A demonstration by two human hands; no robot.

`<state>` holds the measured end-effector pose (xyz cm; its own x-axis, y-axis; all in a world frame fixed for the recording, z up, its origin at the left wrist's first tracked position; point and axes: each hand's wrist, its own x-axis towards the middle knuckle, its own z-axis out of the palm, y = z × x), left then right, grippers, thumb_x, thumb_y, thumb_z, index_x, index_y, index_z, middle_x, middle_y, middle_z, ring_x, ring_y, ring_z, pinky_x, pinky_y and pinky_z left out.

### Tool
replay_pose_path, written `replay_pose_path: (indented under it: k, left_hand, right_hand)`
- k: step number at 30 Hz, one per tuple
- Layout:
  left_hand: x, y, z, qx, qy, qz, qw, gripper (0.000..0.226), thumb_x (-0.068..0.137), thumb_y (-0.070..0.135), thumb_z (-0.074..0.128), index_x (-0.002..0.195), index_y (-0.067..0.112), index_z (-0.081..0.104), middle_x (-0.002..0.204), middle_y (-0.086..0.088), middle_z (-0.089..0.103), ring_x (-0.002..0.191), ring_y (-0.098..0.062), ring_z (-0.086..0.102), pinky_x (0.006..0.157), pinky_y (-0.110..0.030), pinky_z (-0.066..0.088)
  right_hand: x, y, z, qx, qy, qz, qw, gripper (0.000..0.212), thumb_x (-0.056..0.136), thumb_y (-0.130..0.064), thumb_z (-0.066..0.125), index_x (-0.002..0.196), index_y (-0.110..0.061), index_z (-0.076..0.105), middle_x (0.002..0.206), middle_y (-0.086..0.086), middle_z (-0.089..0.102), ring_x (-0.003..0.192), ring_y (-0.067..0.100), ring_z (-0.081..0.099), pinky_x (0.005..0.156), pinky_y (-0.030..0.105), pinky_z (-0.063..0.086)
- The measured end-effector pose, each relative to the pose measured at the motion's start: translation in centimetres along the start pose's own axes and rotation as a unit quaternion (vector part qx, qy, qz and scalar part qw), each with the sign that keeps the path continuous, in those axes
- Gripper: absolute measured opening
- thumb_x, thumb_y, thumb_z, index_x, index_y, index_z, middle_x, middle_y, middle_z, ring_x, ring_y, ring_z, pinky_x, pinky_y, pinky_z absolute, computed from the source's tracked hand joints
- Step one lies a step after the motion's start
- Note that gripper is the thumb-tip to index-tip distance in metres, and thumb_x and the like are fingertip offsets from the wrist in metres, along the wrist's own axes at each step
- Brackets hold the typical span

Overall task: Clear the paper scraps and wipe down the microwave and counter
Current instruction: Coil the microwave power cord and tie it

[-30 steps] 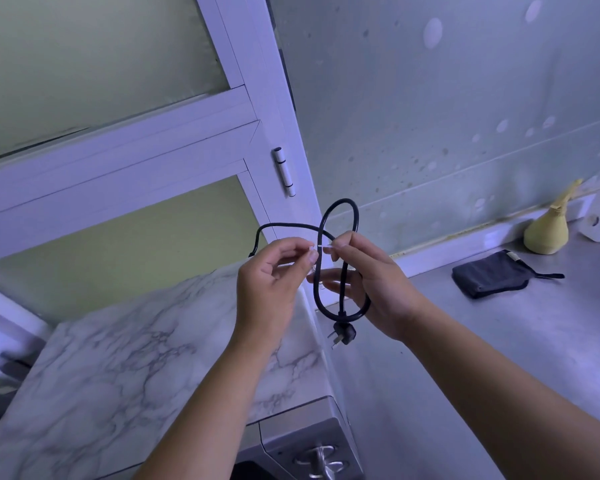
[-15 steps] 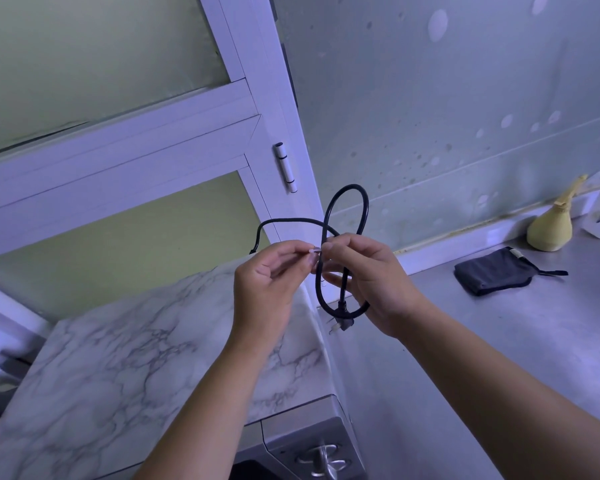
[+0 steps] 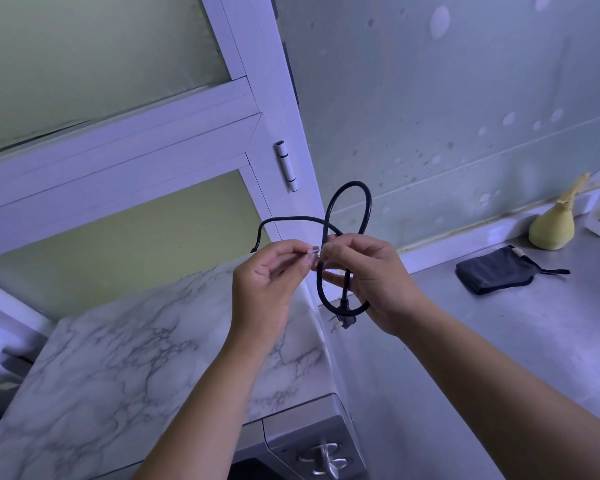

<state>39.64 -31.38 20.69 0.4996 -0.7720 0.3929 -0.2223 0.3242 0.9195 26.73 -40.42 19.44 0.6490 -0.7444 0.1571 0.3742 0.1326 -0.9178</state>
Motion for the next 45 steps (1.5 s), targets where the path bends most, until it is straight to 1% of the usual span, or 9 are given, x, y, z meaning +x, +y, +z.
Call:
replay_pose_path:
  k: [5, 10, 16, 23, 30, 34, 37, 40, 45]
  left_hand:
    - [0.0, 0.1, -0.2, 0.02, -0.01, 0.014, 1.0, 0.015, 0.087, 0.002, 0.072, 0.092, 0.015, 0.076, 0.09, -0.008, 0.077, 0.088, -0.025, 0.075, 0.082, -0.025, 0.056]
    - [0.1, 0.3, -0.5, 0.044, -0.014, 0.022, 0.999, 0.014, 0.085, 0.007, 0.074, 0.092, 0.019, 0.077, 0.09, -0.006, 0.076, 0.089, -0.025, 0.074, 0.083, -0.029, 0.057]
    - [0.2, 0.7, -0.7, 0.082, -0.021, 0.032, 0.996, 0.018, 0.082, 0.014, 0.074, 0.089, 0.03, 0.078, 0.087, 0.0, 0.077, 0.085, -0.019, 0.074, 0.081, -0.026, 0.056]
    - [0.3, 0.9, -0.7, 0.135, -0.037, 0.056, 0.989, 0.018, 0.081, 0.021, 0.076, 0.088, 0.037, 0.077, 0.089, 0.006, 0.075, 0.079, -0.015, 0.069, 0.078, -0.024, 0.054]
    - [0.6, 1.2, -1.2, 0.182, -0.051, 0.066, 0.98, 0.015, 0.083, 0.016, 0.077, 0.088, 0.031, 0.078, 0.09, 0.008, 0.075, 0.081, -0.022, 0.07, 0.079, -0.027, 0.055]
    - [0.7, 1.8, -1.0, 0.199, -0.073, 0.068, 0.975, 0.018, 0.082, 0.014, 0.079, 0.086, 0.032, 0.078, 0.088, 0.01, 0.076, 0.084, -0.017, 0.072, 0.079, -0.024, 0.056]
    - [0.9, 2.2, -0.4, 0.208, -0.079, 0.075, 0.972, 0.018, 0.082, 0.013, 0.079, 0.085, 0.031, 0.078, 0.086, 0.013, 0.076, 0.082, -0.011, 0.073, 0.077, -0.019, 0.055]
    - [1.1, 2.4, -0.1, 0.199, -0.078, 0.058, 0.975, 0.018, 0.083, 0.011, 0.078, 0.084, 0.029, 0.077, 0.084, 0.01, 0.076, 0.078, -0.012, 0.074, 0.076, -0.022, 0.056]
    - [1.2, 2.3, -0.7, 0.213, -0.073, 0.046, 0.973, 0.019, 0.082, 0.01, 0.079, 0.085, 0.029, 0.077, 0.082, 0.01, 0.077, 0.077, -0.011, 0.074, 0.074, -0.02, 0.056]
  right_hand:
    - [0.0, 0.0, 0.1, -0.002, 0.003, -0.005, 1.0, 0.019, 0.085, -0.016, 0.067, 0.067, -0.018, 0.068, 0.078, 0.0, 0.069, 0.092, 0.028, 0.071, 0.1, 0.048, 0.053]
    - [0.0, 0.1, 0.1, 0.0, 0.005, -0.01, 1.0, 0.019, 0.087, -0.016, 0.066, 0.069, -0.018, 0.068, 0.08, 0.004, 0.069, 0.094, 0.03, 0.072, 0.101, 0.05, 0.053]
    - [0.1, 0.3, -0.1, 0.007, 0.0, -0.006, 1.0, 0.021, 0.09, -0.014, 0.066, 0.069, -0.016, 0.068, 0.082, 0.002, 0.067, 0.095, 0.031, 0.073, 0.096, 0.044, 0.054]
    - [0.2, 0.3, -0.5, 0.007, -0.009, 0.003, 1.0, 0.013, 0.083, -0.019, 0.071, 0.072, -0.012, 0.071, 0.083, 0.005, 0.069, 0.096, 0.032, 0.072, 0.095, 0.042, 0.055]
    - [0.3, 0.1, -1.0, 0.004, -0.035, 0.018, 0.999, 0.014, 0.082, -0.019, 0.072, 0.081, -0.006, 0.073, 0.081, -0.002, 0.068, 0.099, 0.033, 0.071, 0.101, 0.05, 0.052]
    - [0.3, 0.2, -1.2, -0.009, -0.052, 0.022, 0.998, 0.023, 0.086, -0.019, 0.072, 0.089, 0.004, 0.071, 0.084, -0.003, 0.066, 0.095, 0.024, 0.071, 0.104, 0.054, 0.049]
    - [0.2, 0.4, -1.4, 0.012, -0.049, 0.028, 0.998, 0.016, 0.086, -0.018, 0.071, 0.087, -0.002, 0.073, 0.085, 0.0, 0.069, 0.097, 0.026, 0.071, 0.099, 0.048, 0.052]
    - [0.3, 0.6, -1.6, 0.04, -0.04, 0.03, 0.998, 0.009, 0.085, -0.017, 0.07, 0.081, -0.009, 0.073, 0.086, 0.004, 0.07, 0.092, 0.024, 0.071, 0.093, 0.044, 0.054]
    - [0.4, 0.7, -1.6, 0.036, -0.04, 0.027, 0.998, 0.01, 0.084, -0.017, 0.07, 0.078, -0.01, 0.073, 0.085, 0.005, 0.068, 0.093, 0.027, 0.072, 0.1, 0.053, 0.053]
